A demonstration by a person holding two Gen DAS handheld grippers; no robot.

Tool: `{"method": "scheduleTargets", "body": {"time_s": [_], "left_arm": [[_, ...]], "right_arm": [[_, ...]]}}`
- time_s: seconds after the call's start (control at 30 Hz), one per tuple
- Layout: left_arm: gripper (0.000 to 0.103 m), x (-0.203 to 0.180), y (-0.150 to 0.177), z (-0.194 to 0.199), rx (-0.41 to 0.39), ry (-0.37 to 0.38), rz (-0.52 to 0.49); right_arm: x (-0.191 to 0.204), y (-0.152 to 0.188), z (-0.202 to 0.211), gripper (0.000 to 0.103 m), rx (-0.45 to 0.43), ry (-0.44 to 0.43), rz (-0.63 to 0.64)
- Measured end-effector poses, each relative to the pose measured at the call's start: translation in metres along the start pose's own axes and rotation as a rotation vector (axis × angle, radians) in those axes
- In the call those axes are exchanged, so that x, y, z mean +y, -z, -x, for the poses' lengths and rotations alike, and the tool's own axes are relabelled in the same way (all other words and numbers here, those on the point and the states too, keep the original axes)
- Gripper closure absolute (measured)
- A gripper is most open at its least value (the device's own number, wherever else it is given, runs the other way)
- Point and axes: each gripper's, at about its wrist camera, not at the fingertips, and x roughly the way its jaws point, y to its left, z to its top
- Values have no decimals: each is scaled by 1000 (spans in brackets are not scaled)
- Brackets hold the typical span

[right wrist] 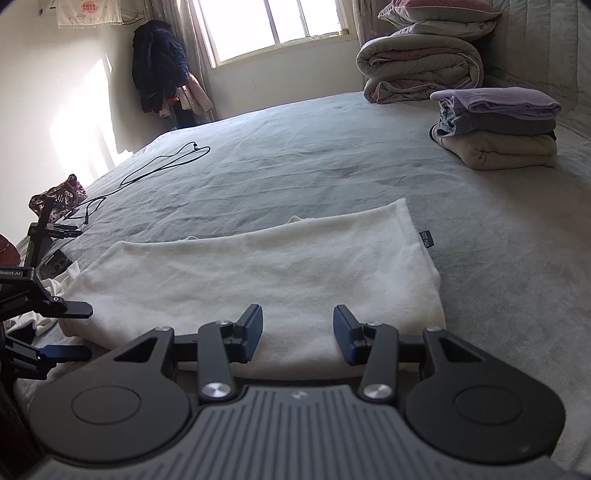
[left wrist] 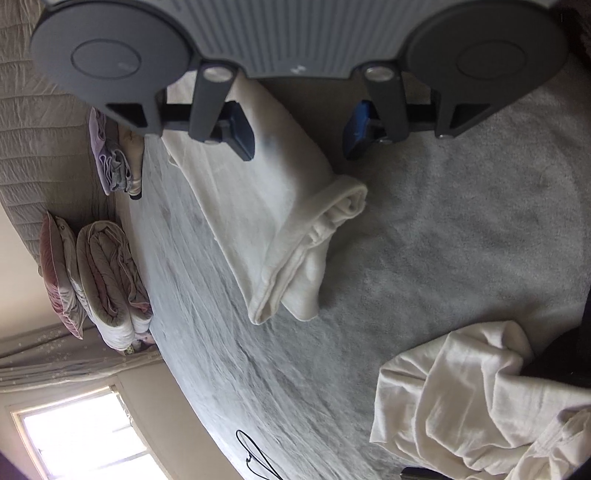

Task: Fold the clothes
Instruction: 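Open both grippers and release the shirt, then grasp the shirt end with both grippers and fold it over again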

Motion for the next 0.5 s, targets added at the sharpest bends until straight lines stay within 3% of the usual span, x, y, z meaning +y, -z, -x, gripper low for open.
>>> {"method": "scheduleTargets", "body": {"time_s": [0.2,0.27,0.33,0.5], "left_arm": [[62,5,1,-3,-114,-10,69],[73,5,3,-2,-142,-14,60],[77,5,7,1,-176,-14,29],[70,-2,10,4,-204,-30,-50]], "right_arm": [[-1,3,-6,62,10,2,-1],[0,4,-7,62,13,6,12],[2,5,-7,62,16,9,24],[1,-1,-5,62,23,8,-3]]}}
